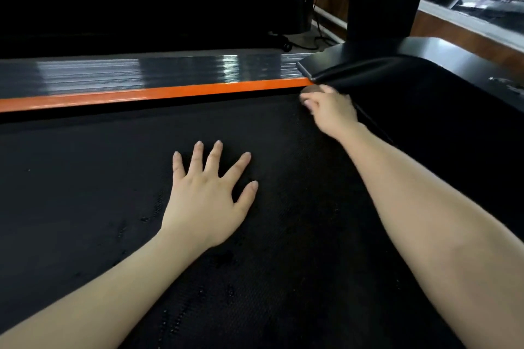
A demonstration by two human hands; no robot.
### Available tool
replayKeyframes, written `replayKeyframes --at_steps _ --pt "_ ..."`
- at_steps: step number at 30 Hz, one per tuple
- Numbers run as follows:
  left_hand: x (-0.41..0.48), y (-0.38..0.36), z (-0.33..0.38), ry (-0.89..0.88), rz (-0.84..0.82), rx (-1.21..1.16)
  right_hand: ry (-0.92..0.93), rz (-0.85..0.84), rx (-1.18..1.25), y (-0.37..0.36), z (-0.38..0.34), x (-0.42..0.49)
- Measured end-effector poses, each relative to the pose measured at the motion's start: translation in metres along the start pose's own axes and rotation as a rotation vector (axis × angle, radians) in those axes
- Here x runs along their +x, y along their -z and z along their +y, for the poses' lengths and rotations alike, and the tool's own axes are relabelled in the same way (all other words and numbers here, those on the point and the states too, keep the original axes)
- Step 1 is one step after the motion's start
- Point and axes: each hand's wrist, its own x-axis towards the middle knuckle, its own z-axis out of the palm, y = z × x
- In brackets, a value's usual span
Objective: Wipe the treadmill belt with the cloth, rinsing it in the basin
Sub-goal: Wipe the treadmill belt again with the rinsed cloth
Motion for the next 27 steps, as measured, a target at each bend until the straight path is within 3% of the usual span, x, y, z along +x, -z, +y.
replayKeyframes --at_steps 8,16,23,25,27 --pt "0.001 -0.001 -0.002 -0.002 0.018 -0.024 0.074 -0.099 -0.039 0.019 0.036 -0.025" --pt "0.000 -0.002 0.001 0.007 0.007 0.005 0.181 -0.147 -0.009 0.065 0.072 -0.153" --pt "0.001 0.003 0.003 0.015 -0.017 0.020 -0.093 0.000 -0.053 0.024 0.012 -0.078" --pt "0.000 0.004 0.003 0.019 -0.022 0.008 0.005 -0.034 -0.035 0.021 -0.017 -0.096" --pt "0.001 0.007 0.004 0.023 -0.027 -0.017 0.232 -0.053 0.066 0.020 -0.040 -0.144"
